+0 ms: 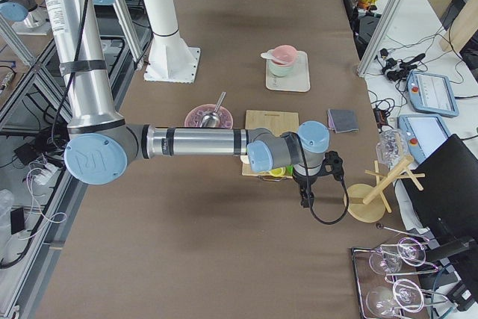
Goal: Stack pink bowl on green and place spoon
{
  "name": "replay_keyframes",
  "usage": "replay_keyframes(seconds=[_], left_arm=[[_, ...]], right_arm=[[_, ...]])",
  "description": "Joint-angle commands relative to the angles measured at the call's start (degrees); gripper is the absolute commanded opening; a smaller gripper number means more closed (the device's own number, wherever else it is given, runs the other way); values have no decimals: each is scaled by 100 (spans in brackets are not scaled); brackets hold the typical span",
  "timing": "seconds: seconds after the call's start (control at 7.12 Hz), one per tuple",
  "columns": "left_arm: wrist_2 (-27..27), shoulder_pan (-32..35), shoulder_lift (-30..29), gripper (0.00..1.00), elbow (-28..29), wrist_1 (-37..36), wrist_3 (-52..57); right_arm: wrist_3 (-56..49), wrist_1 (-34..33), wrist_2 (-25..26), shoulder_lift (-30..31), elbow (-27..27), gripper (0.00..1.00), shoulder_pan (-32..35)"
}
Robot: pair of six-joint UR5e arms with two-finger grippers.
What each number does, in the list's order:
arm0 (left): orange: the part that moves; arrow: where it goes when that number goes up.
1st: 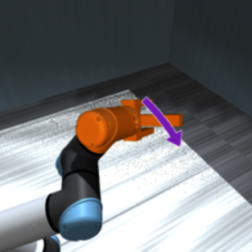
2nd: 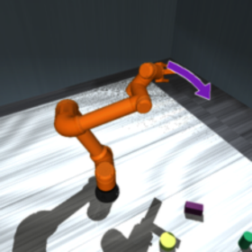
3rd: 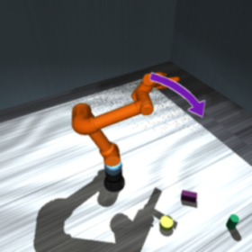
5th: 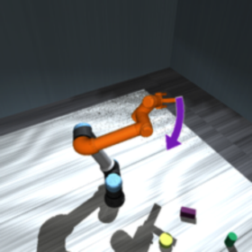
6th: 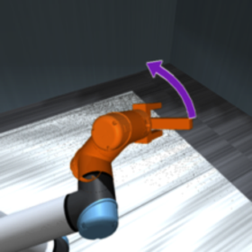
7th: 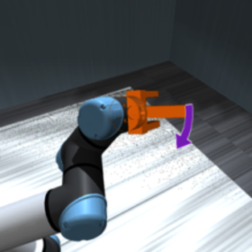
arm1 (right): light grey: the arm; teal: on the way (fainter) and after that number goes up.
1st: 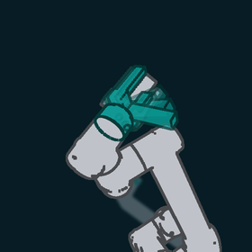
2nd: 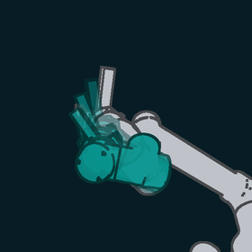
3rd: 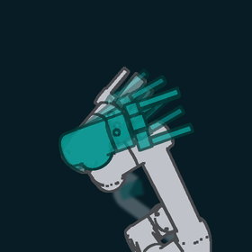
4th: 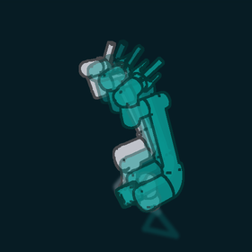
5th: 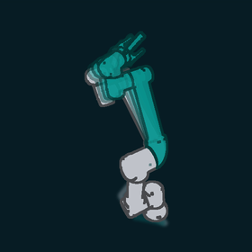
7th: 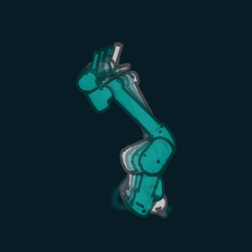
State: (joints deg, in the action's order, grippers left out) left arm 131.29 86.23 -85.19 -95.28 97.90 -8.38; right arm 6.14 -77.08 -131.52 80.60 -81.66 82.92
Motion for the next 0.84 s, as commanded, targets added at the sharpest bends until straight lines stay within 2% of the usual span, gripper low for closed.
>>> replay_keyframes(seconds=[0.0,0.14,0.28,0.42,0.7], left_arm=[[177,-1,29,98,27,18,-6],[177,-10,12,98,18,10,3],[169,-10,11,98,27,10,-6],[186,-10,11,98,0,10,-6],[186,-10,11,98,26,19,-6]], right_arm=[[2,-35,-5,-18,-17,100,-4],[2,-200,-14,-62,-60,100,-4],[-7,-985,47,-323,-182,100,-64],[-68,-1236,91,-317,-253,100,-56],[-69,-1239,91,-282,-298,100,-56]])
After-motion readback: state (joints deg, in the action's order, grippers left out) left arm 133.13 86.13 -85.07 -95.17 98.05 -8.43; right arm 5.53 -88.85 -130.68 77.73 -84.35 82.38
